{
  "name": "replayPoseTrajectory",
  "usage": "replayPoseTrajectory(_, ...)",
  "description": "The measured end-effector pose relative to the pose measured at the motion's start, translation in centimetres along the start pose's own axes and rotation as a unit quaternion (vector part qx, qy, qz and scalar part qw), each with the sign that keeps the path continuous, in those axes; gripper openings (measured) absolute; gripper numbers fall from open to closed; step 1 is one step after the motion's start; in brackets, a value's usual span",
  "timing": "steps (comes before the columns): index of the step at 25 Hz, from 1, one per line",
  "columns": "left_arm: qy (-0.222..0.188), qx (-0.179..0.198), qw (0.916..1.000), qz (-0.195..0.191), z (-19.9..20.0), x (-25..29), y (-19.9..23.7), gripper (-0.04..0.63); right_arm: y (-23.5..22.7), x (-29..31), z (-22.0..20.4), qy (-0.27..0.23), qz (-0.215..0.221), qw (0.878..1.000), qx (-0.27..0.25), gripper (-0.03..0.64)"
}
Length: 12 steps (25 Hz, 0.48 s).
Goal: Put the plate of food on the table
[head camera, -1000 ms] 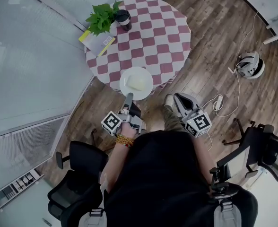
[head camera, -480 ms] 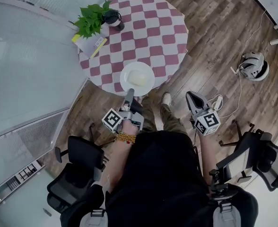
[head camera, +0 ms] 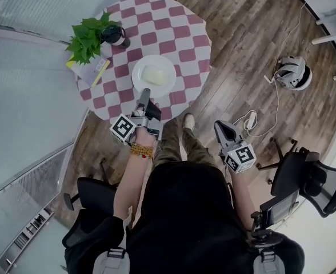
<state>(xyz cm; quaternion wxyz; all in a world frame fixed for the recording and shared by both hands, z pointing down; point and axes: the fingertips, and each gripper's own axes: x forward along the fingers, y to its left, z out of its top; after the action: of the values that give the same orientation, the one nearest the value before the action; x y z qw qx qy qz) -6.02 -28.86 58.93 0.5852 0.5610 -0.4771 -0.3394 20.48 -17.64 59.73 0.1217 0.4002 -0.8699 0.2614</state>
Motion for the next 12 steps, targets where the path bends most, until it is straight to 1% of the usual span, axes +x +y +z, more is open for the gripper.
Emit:
replayPoseTrajectory(2,0.003,0.002,1.0,-0.008,1.4,2.9,-0.6,0.012,-0.6,0.1,0.6,0.003,-0.016,1.0,0.004,0.014)
replayPoseTrajectory(5,0.0,-0.005,0.9999,-0.015,3.8,7.0,-2.0,0.012,-1.9,0.6,1.9,0.003,-0.042,0.999,0.009,0.014)
replayPoseTrajectory(7,-0.005,-0.003,0.9995,-0.032,5.8,9.6,-3.6,0.012,-2.5,1.2,2.8,-0.002,-0.056,0.998,0.014,0.014)
replayPoseTrajectory(9,-0.008,-0.005,0.9988,-0.048,7.5,12.2,-4.9,0.012,-2.7,1.9,3.6,-0.002,-0.063,0.998,0.015,0.014)
replayPoseTrajectory(12,-0.011,-0.021,0.9984,-0.052,9.5,16.1,-5.5,0.012,-2.5,3.1,4.1,0.002,-0.071,0.997,0.018,0.014)
